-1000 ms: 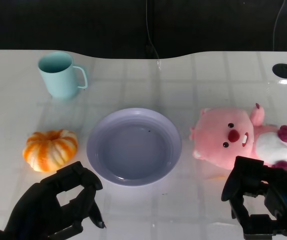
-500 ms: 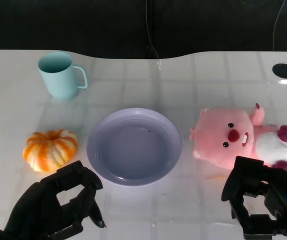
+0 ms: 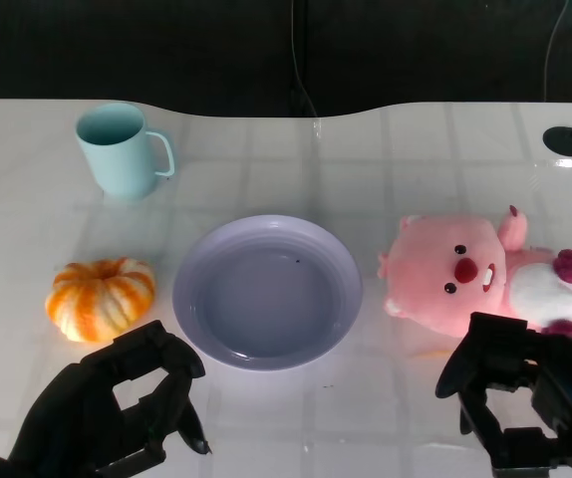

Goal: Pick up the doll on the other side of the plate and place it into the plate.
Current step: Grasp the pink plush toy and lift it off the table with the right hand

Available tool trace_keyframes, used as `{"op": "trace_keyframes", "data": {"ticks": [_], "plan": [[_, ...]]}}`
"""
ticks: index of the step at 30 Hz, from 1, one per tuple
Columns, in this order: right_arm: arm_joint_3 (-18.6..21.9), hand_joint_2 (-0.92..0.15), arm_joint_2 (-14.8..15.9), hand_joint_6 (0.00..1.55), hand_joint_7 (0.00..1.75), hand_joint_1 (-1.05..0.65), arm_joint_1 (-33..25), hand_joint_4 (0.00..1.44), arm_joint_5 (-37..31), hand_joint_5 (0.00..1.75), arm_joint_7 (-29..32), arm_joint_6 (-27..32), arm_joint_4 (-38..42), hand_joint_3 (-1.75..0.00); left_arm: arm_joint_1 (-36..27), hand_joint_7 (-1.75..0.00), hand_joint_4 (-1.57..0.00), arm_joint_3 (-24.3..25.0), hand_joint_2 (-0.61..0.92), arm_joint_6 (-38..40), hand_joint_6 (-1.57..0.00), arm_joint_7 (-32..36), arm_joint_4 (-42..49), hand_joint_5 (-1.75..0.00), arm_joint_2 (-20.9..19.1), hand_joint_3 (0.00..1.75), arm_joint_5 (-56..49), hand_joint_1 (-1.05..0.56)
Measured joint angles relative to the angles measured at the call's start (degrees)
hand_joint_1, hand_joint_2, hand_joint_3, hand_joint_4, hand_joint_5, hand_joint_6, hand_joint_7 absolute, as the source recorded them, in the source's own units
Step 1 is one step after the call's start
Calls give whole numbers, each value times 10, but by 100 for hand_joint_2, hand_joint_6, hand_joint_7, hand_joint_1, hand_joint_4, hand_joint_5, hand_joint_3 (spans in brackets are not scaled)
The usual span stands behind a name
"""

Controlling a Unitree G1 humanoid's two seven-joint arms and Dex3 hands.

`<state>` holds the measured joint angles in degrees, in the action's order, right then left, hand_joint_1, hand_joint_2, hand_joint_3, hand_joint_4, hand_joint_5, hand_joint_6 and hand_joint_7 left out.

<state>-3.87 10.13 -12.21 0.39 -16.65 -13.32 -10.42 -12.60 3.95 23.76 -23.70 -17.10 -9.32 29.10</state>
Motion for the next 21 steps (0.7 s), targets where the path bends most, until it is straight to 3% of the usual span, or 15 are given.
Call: {"op": "trace_keyframes", "data": {"ticks": [2, 4, 7, 13, 21], "plan": [[3, -50, 10, 61, 101, -6, 1, 57, -22, 139, 4, -20, -5, -94, 0, -146, -67, 0, 69, 0, -60, 0, 0, -175, 0, 90, -1, -39], [7, -52, 20, 59, 96, -7, 4, 54, -48, 135, 12, -33, -18, -86, 0, -146, -67, 0, 69, 0, -60, 0, 0, -175, 0, 90, -1, -39], [13, -56, 32, 52, 79, -17, 6, 46, -111, 114, 36, -35, -49, -67, 0, -147, -67, 0, 69, 0, -60, 0, 0, -175, 0, 90, -1, -39], [32, -72, 66, 53, 46, -33, 7, 44, -244, 86, 65, -19, -117, -24, 0, -147, -67, 0, 69, 0, -59, 0, 0, -175, 0, 90, -1, -39], [33, -82, 101, 42, 20, -45, 5, 32, -367, 64, 37, 47, -202, -2, -1, -145, -66, 1, 70, 1, -60, 0, -3, -175, 0, 89, -1, -38]]}}
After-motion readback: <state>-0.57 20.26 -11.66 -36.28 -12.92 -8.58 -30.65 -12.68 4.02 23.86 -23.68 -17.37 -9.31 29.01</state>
